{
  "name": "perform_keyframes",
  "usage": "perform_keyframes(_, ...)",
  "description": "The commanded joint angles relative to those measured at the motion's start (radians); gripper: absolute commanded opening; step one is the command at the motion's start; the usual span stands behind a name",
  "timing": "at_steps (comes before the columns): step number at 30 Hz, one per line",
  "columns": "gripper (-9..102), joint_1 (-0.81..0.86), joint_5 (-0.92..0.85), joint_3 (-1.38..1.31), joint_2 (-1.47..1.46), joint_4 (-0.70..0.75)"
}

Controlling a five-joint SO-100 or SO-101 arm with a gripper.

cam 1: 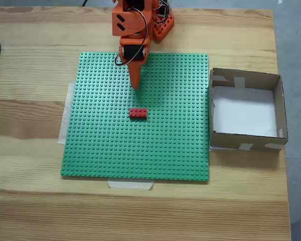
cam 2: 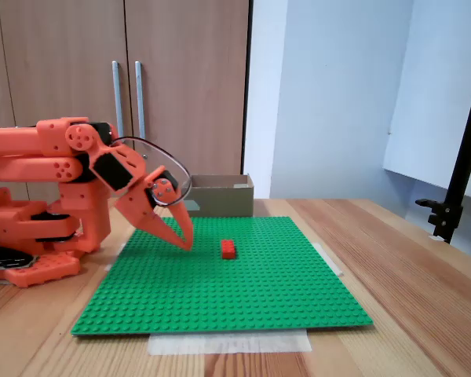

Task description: Pick the red lego block and put it in the box.

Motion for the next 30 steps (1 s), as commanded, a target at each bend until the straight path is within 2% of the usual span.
perform_keyframes(1,-1,-0.008,0.002,0.009,0.005,-0.006)
perform_keyframes(30,-1,-0.029,-0.008,0.006,0.003,-0.002)
